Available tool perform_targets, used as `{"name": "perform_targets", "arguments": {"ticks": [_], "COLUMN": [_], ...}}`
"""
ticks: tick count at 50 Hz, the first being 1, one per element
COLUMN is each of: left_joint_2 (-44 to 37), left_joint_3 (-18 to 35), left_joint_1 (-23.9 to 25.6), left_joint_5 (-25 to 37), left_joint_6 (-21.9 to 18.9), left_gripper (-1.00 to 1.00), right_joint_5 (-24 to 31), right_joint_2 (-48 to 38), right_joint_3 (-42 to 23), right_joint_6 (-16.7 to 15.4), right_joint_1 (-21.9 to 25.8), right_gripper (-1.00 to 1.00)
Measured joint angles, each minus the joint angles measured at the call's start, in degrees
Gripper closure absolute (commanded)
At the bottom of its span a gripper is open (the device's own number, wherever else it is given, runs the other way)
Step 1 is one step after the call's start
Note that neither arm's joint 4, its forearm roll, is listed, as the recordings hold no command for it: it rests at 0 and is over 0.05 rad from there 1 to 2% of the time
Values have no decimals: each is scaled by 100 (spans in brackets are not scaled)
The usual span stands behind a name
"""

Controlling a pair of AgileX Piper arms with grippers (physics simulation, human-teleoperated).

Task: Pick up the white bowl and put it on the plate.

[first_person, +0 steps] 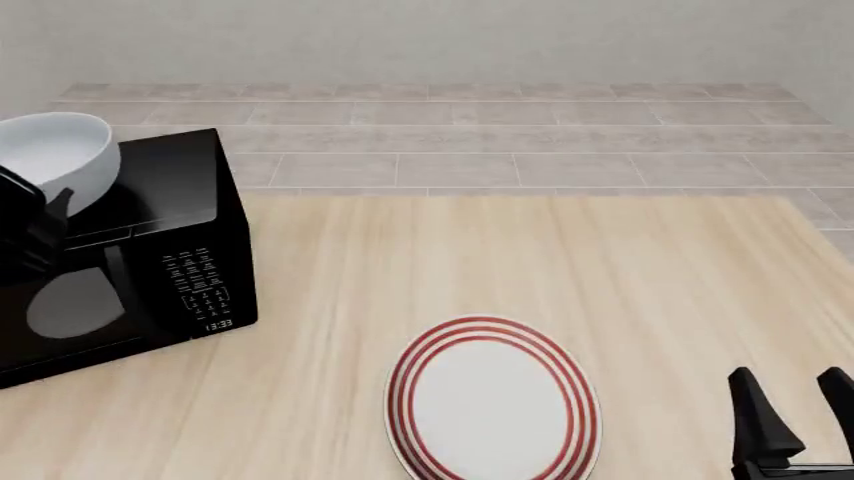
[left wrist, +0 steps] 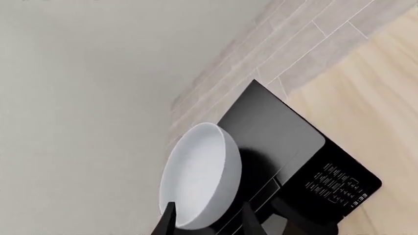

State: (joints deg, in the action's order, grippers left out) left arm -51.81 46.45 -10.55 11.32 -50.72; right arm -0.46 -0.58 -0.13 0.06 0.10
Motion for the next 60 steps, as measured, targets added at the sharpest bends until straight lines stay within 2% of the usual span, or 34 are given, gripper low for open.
{"name": "perform_targets", "arguments": {"ticks": [33, 60], "left_joint_2": [-467, -1155], "left_joint_3": [636, 696], "left_joint_1": [-138, -226], "left_joint_5": [680, 296], "left_joint_6": [-124, -120], "left_gripper": [-100, -100], "right_joint_5": [0, 0], "right_joint_2": [0, 0], "right_joint_3": [0, 0], "right_joint_6": [0, 0], "right_joint_1": [0, 0], "right_gripper": [-100, -100]}}
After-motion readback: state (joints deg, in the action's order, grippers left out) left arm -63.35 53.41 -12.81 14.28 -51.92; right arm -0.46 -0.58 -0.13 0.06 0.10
